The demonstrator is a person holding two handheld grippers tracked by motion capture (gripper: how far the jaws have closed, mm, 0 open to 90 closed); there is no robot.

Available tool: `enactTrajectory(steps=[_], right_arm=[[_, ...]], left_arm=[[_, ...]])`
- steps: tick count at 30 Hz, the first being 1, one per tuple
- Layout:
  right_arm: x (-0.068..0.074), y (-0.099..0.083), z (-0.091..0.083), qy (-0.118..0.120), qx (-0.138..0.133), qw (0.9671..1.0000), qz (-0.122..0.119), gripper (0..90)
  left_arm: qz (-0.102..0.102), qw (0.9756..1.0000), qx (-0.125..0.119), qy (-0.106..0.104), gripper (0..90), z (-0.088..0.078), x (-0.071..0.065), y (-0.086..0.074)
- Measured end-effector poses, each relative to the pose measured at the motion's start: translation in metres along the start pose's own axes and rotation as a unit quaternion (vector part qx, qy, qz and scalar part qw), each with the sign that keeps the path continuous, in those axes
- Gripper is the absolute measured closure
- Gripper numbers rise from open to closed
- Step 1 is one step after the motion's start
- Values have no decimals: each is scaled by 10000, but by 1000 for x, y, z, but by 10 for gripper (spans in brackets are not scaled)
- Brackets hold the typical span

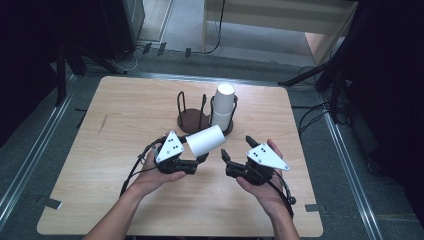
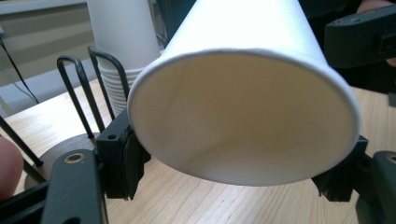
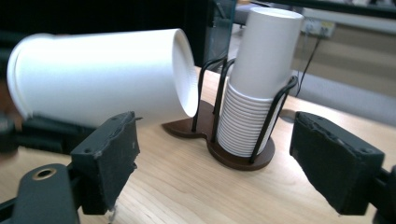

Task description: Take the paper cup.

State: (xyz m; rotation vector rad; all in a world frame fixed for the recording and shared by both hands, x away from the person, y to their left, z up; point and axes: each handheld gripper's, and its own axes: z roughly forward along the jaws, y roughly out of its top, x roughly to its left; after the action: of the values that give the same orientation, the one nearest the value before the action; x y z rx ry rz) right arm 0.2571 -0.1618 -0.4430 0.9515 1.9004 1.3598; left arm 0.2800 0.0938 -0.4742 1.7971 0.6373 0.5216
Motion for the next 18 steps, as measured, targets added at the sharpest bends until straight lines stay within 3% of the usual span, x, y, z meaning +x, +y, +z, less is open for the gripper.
enactTrajectory(steps=[2,4,5,6,8,11,12,15,16,17,18], right_arm=[[0,0,0,36,16,9999,-113,166],[0,0,2,115,100,9986,-503,171],[0,0,4,145,153,9974,-696,174],[0,1,7,309,252,9940,-1015,177],[0,1,7,366,261,9926,-1130,179],[0,5,10,606,347,9858,-1526,182],[0,6,12,686,351,9819,-1729,189],[-1,9,14,899,425,9754,-1967,196],[-2,11,16,1064,508,9702,-2116,196],[-2,11,16,1064,508,9702,-2116,196],[-2,11,18,1132,553,9677,-2185,199]], left_arm=[[18,10000,28,-20,245,-1,1,0],[44,9999,90,-51,246,-2,4,0],[54,9999,116,-68,246,-3,4,-1],[75,9998,152,-86,247,-4,5,-1],[113,9997,195,-117,247,-4,6,-2],[152,9994,270,-176,247,-5,5,-4],[181,9993,286,-187,247,-5,5,-4],[202,9990,309,-264,247,-6,5,-5],[229,9987,325,-318,248,-6,5,-5],[229,9987,325,-318,248,-6,5,-5],[259,9985,342,-352,248,-7,5,-5]])
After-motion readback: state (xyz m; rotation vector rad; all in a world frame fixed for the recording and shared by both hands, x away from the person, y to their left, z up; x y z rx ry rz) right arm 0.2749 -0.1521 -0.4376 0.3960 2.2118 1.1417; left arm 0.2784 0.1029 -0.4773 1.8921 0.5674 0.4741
